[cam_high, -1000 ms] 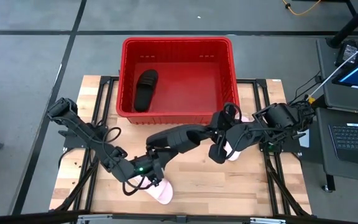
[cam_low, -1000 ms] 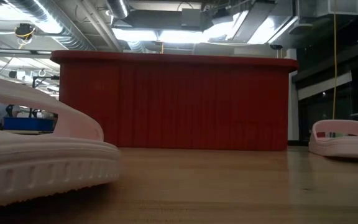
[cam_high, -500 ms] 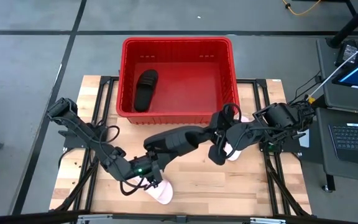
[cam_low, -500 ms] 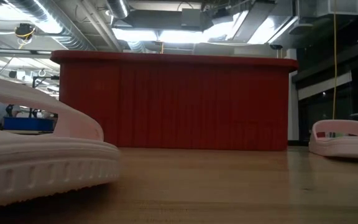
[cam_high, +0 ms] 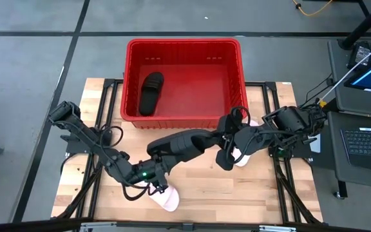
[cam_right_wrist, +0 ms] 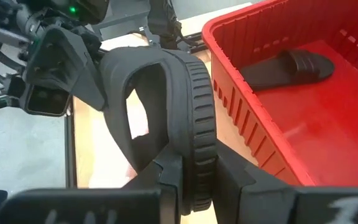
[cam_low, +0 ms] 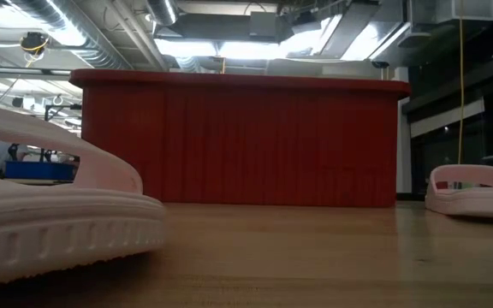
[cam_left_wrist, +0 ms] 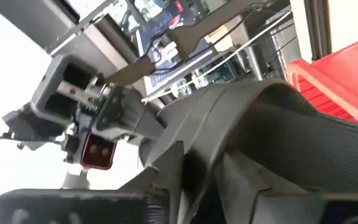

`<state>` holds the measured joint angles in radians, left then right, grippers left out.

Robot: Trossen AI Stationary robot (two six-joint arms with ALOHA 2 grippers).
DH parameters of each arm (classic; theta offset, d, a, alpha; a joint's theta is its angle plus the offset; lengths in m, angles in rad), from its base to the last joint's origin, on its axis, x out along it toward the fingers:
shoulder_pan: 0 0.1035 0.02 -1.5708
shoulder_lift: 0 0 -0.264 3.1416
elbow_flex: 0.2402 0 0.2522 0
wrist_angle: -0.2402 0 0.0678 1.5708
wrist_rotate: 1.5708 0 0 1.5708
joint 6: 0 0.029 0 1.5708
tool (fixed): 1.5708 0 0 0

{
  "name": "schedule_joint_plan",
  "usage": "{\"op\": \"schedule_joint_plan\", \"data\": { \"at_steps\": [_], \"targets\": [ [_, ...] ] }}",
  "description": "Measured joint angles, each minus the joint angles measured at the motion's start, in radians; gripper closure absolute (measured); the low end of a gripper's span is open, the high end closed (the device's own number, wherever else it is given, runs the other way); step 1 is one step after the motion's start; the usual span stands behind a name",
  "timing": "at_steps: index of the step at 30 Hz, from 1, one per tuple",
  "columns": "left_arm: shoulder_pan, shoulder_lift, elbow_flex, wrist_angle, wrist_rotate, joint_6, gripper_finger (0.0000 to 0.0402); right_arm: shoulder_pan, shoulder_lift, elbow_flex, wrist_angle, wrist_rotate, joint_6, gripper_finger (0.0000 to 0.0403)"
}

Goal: Pick and place slides into bin
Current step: Put the black slide into the red container

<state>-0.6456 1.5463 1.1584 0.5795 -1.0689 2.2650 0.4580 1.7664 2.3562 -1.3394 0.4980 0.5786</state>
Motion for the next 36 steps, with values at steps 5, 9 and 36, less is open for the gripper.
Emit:
{"op": "schedule_joint_plan", "data": {
  "at_steps": [5, 9, 36],
  "targets": [
    [0.016, 0.000, 0.000, -0.011, -0.034, -0.057, 0.0386, -0.001, 0.000, 0.000, -0.001, 0.006, -0.009, 0.0350],
    [0.033, 0.000, -0.006, -0.044, -0.063, -0.094, 0.0391, -0.001, 0.000, 0.000, -0.005, 0.020, -0.028, 0.0350],
    [0.060, -0.063, -0.007, -0.029, -0.129, -0.210, 0.0396, -0.030, -0.042, 0.000, -0.146, 0.021, -0.042, 0.0244]
  ]
}}
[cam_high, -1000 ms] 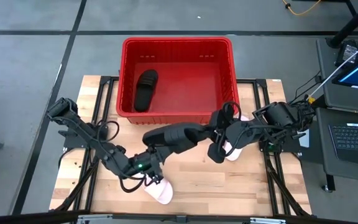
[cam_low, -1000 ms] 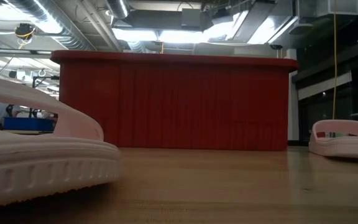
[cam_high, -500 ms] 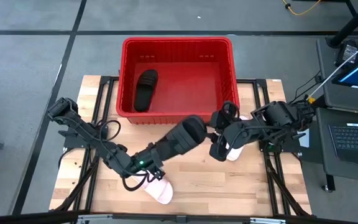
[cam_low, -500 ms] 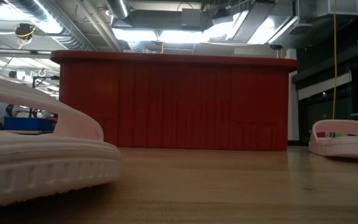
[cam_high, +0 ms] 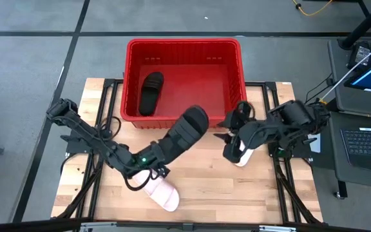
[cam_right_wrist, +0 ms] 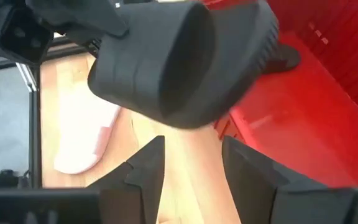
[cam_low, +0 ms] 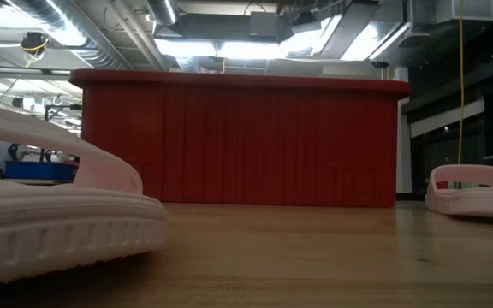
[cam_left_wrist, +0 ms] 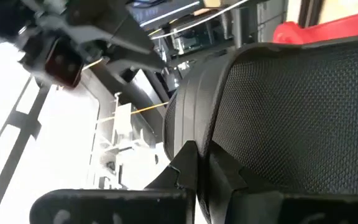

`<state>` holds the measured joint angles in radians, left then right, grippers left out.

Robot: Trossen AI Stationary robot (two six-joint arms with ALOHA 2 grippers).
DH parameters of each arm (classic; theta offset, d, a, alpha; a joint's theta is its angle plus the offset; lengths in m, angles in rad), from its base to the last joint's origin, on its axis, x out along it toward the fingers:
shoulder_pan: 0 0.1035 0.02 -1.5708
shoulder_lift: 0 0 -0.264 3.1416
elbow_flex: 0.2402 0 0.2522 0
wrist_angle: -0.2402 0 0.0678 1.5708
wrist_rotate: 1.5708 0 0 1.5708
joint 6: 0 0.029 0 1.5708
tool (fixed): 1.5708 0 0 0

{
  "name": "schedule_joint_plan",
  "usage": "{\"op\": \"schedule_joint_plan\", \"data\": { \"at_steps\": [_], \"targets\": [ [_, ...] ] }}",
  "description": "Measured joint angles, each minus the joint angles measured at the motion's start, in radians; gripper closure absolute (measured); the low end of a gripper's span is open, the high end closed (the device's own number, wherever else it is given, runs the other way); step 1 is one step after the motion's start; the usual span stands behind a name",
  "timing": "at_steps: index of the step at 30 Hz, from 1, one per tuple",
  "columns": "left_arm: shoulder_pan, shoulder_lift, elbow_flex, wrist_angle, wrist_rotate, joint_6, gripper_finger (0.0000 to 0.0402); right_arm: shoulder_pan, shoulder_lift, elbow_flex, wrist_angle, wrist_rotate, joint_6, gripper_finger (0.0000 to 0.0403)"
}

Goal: Pick and place slides into bin
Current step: Put the black slide into the red container

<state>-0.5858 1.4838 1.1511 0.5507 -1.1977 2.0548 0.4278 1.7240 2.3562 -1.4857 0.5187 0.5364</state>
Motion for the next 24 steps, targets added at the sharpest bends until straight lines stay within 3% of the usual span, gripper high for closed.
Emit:
{"op": "schedule_joint_plan", "data": {
  "at_steps": [6, 9, 13, 20, 24],
  "targets": [
    [0.067, -0.048, 0.000, 0.000, 0.010, -0.042, 0.0396, 0.000, -0.031, 0.000, -0.045, 0.060, -0.022, 0.0270],
    [0.125, -0.067, 0.000, 0.000, 0.011, -0.061, 0.0396, -0.002, -0.034, -0.013, -0.084, 0.139, -0.041, 0.0314],
    [0.240, -0.088, 0.000, 0.001, 0.066, -0.089, 0.0396, -0.020, -0.033, -0.027, -0.082, 0.153, -0.176, 0.0390],
    [0.458, -0.098, 0.000, -0.003, 0.118, -0.152, 0.0396, -0.088, -0.032, -0.027, -0.085, 0.162, -0.285, 0.0398],
    [0.575, -0.098, 0.000, -0.025, 0.235, -0.215, 0.0396, -0.140, -0.031, -0.027, -0.084, 0.168, -0.360, 0.0397]
  ]
}}
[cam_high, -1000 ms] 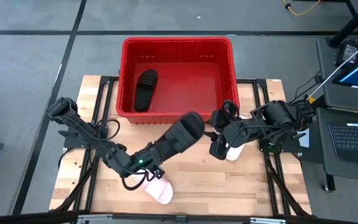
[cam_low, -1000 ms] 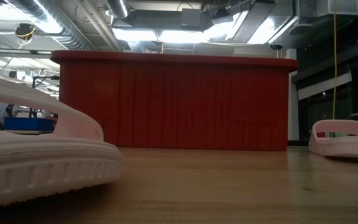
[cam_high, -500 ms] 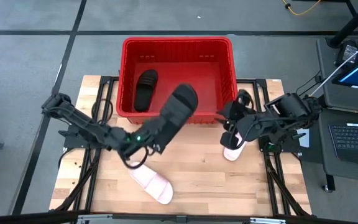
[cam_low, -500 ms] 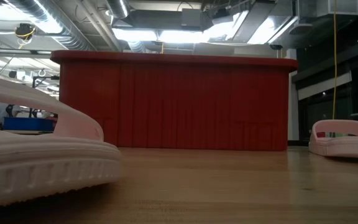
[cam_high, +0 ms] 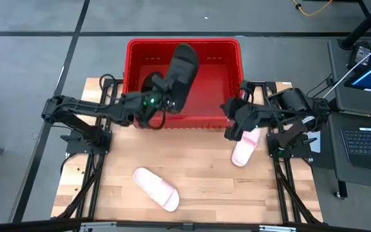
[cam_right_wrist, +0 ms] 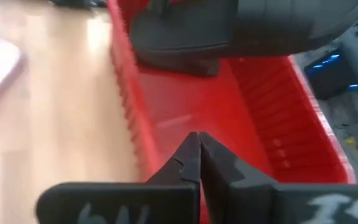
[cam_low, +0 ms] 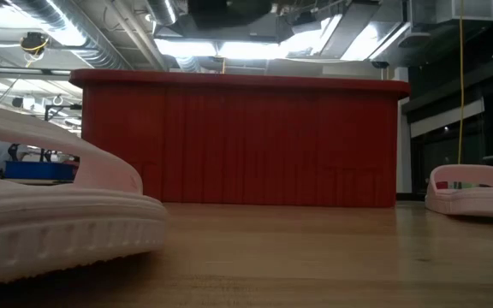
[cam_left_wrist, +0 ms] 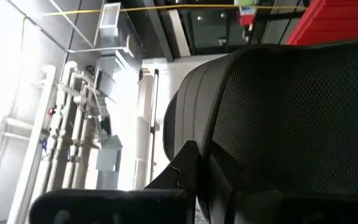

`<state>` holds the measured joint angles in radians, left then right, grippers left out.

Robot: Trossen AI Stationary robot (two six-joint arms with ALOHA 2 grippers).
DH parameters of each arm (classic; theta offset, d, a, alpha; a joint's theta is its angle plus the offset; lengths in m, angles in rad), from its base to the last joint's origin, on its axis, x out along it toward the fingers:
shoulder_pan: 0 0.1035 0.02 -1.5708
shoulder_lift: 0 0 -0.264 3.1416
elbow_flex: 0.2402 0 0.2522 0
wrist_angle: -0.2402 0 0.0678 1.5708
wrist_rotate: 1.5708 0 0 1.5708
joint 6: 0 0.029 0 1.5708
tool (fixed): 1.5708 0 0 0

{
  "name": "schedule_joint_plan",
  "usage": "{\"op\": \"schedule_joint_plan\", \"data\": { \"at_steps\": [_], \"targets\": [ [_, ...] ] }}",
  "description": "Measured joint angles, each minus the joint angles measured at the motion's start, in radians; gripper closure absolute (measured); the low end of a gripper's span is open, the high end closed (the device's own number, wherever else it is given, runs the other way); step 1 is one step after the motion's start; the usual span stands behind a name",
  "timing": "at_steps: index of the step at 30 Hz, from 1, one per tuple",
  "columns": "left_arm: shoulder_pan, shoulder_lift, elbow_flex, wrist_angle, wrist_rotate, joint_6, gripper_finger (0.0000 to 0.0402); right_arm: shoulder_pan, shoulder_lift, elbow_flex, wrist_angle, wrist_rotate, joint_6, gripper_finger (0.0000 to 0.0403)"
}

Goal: Pick and place slides into bin
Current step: Put the black slide into the red container

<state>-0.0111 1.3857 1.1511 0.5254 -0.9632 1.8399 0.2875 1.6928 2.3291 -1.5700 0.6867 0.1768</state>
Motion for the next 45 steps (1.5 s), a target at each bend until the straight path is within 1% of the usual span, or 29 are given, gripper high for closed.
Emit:
{"op": "schedule_joint_plan", "data": {
  "at_steps": [3, 6, 9, 11, 13, 16, 19, 21, 24, 26, 30, 31, 34, 37, 41, 45],
  "targets": [
    [0.085, 0.001, 0.000, -0.006, 0.110, -0.020, 0.0397, -0.044, -0.002, -0.029, 0.020, 0.039, -0.055, 0.0399],
    [0.166, 0.001, 0.000, -0.005, 0.214, -0.055, 0.0397, -0.087, -0.002, -0.079, 0.047, 0.071, -0.059, 0.0398],
    [0.231, 0.001, 0.000, -0.005, 0.327, -0.173, 0.0397, -0.117, -0.004, -0.162, 0.112, 0.075, -0.022, 0.0400],
    [0.261, 0.001, 0.000, 0.001, 0.378, -0.238, 0.0397, -0.126, -0.003, -0.232, 0.151, 0.075, -0.013, 0.0399],
    [0.285, 0.001, 0.000, 0.012, 0.393, -0.276, 0.0397, -0.129, -0.003, -0.304, 0.179, 0.073, -0.012, 0.0399],
    [0.314, 0.001, 0.000, 0.016, 0.379, -0.346, 0.0397, -0.134, -0.003, -0.407, 0.227, 0.072, 0.002, 0.0400],
    [0.325, 0.001, 0.000, -0.016, 0.378, -0.386, 0.0397, -0.135, -0.002, -0.492, 0.297, 0.072, 0.024, 0.0400],
    [0.327, 0.001, 0.000, -0.065, 0.389, -0.435, 0.0397, -0.134, -0.002, -0.523, 0.353, 0.072, 0.025, 0.0400],
    [0.334, 0.001, 0.000, -0.164, 0.442, -0.516, 0.0397, -0.134, -0.002, -0.534, 0.444, 0.072, -0.001, 0.0400],
    [0.346, 0.002, 0.000, -0.202, 0.483, -0.555, 0.0397, -0.134, -0.002, -0.532, 0.500, 0.072, -0.039, 0.0400],
    [0.390, 0.001, 0.000, -0.286, 0.541, -0.744, 0.0397, -0.134, -0.003, -0.525, 0.603, 0.075, -0.154, 0.0400],
    [0.405, 0.003, 0.000, -0.303, 0.551, -0.772, 0.0397, -0.134, -0.003, -0.525, 0.620, 0.074, -0.178, 0.0400],
    [0.458, 0.005, 0.000, -0.295, 0.575, -0.804, 0.0397, -0.145, -0.003, -0.525, 0.661, 0.072, -0.233, 0.0400],
    [0.513, 0.011, 0.000, -0.321, 0.596, -0.853, 0.0397, -0.163, -0.003, -0.525, 0.691, 0.073, -0.236, 0.0400],
    [0.568, 0.039, 0.000, -0.376, 0.660, -0.935, 0.0397, -0.185, -0.003, -0.525, 0.744, 0.074, -0.242, 0.0400],
    [0.606, 0.090, 0.000, -0.374, 0.673, -0.958, 0.0397, -0.197, -0.003, -0.525, 0.782, 0.074, -0.261, 0.0400]
  ]
}}
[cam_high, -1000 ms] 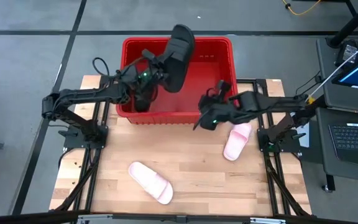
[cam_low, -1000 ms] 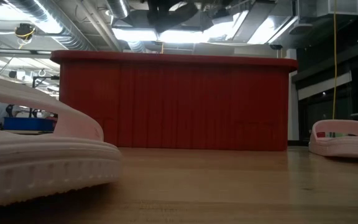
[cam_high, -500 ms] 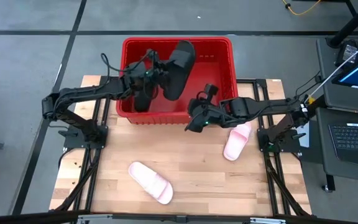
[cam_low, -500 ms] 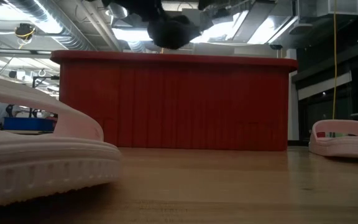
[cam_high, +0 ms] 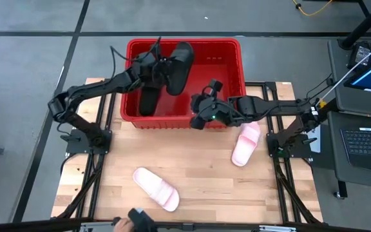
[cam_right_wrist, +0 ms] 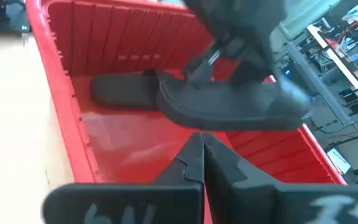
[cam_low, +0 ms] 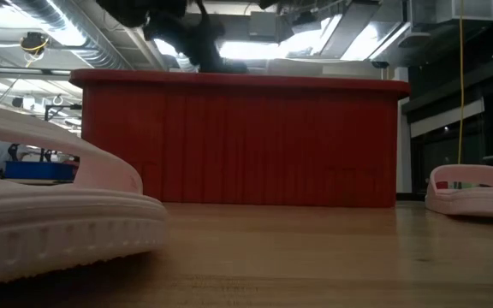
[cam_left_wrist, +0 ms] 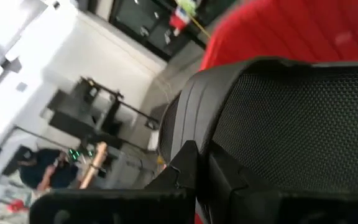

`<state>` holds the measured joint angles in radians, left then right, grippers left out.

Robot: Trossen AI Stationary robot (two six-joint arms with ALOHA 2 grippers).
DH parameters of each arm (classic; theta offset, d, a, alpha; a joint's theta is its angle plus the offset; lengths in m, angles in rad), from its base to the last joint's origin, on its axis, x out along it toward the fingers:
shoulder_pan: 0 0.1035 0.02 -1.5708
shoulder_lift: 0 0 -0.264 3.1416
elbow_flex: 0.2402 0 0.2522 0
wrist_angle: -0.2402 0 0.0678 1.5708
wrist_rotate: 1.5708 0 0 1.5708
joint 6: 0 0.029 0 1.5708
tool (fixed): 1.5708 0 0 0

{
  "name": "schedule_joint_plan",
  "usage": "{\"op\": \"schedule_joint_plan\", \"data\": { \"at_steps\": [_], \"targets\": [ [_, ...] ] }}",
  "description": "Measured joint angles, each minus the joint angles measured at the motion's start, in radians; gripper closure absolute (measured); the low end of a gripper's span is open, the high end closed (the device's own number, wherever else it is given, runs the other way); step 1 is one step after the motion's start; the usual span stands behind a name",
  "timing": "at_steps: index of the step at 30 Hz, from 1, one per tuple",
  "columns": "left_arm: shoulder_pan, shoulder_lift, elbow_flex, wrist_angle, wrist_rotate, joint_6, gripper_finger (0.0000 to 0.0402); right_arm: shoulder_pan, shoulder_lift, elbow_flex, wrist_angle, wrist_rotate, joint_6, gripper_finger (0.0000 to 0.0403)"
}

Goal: Pick and place slides into bin
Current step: Put the black slide into the red container

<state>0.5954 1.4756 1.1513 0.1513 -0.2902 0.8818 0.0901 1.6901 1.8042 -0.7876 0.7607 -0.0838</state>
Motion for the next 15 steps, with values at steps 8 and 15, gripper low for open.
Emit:
{"op": "schedule_joint_plan", "data": {
  "at_steps": [8, 15],
  "targets": [
    [0.038, 0.139, 0.000, -0.002, 0.020, -0.061, 0.0397, -0.002, 0.000, 0.000, 0.018, -0.001, 0.001, 0.0400],
    [0.038, 0.238, 0.000, 0.000, -0.041, -0.061, 0.0397, -0.002, 0.000, 0.000, 0.016, -0.001, 0.027, 0.0400]
  ]
}}
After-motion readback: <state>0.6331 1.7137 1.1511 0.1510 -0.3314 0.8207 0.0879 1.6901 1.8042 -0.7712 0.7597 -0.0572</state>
